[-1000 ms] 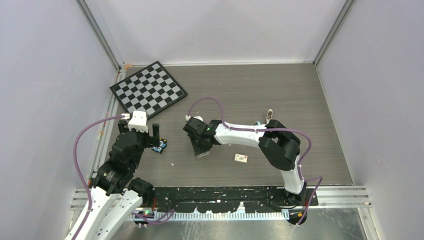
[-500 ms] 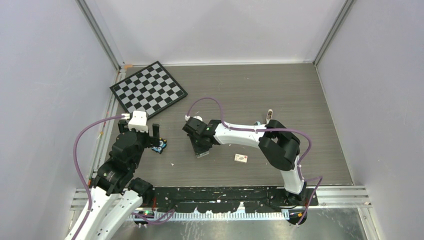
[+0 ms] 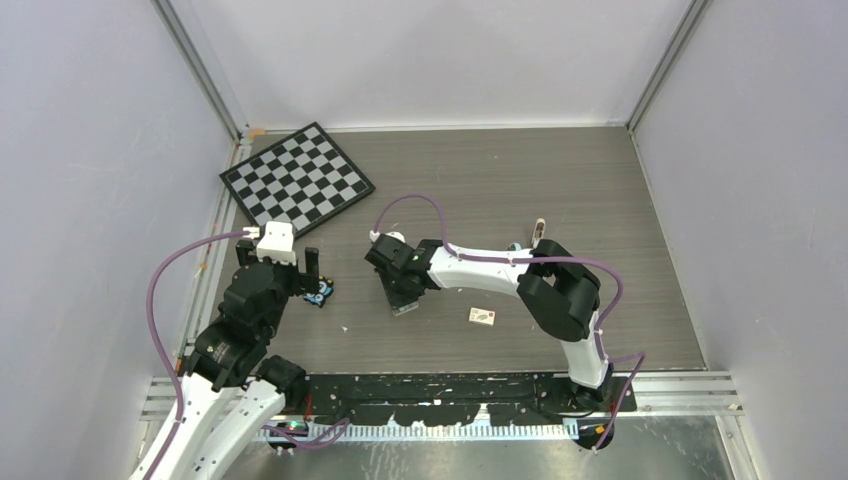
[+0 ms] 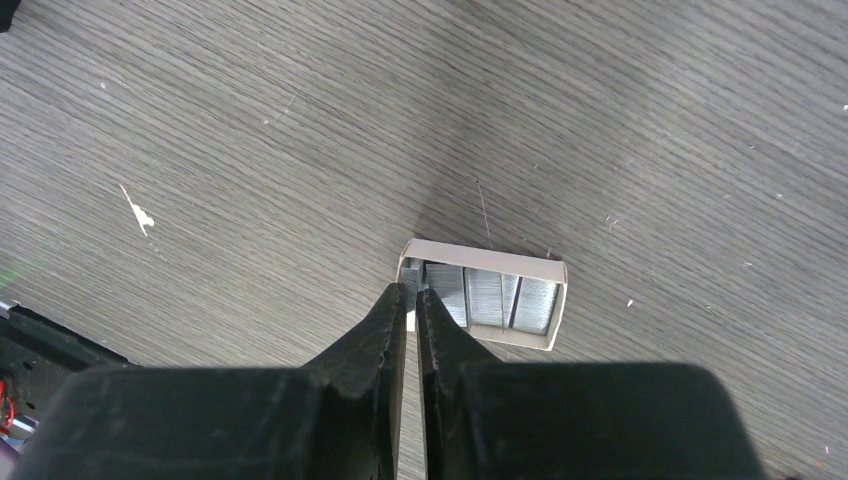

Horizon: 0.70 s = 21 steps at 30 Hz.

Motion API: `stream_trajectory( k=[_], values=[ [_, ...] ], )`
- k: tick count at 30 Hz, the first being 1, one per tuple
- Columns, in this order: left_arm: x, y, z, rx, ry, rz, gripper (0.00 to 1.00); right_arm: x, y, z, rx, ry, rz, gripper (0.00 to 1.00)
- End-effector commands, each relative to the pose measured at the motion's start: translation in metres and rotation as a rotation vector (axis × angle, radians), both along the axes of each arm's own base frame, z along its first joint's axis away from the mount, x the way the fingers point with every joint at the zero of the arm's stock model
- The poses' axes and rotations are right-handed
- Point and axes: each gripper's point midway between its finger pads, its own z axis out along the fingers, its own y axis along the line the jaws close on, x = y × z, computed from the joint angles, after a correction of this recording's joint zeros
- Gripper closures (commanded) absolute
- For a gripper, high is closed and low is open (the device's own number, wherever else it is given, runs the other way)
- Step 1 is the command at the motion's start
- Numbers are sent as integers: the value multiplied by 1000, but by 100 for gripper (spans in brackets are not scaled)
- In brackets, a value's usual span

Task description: Load the staples into the stapler

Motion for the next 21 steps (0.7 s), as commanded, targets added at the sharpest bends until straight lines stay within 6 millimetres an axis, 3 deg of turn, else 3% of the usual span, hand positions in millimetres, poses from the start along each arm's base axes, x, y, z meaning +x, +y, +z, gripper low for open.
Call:
stream_trajectory(
  k=[1,21],
  values=[
    [6,-3,12,-19,-49,-1,14,7,9,17,28,-46,9,87],
    [5,-1,12,-19,-52,5,14,9,11,53,90,-84,-3,87]
  ],
)
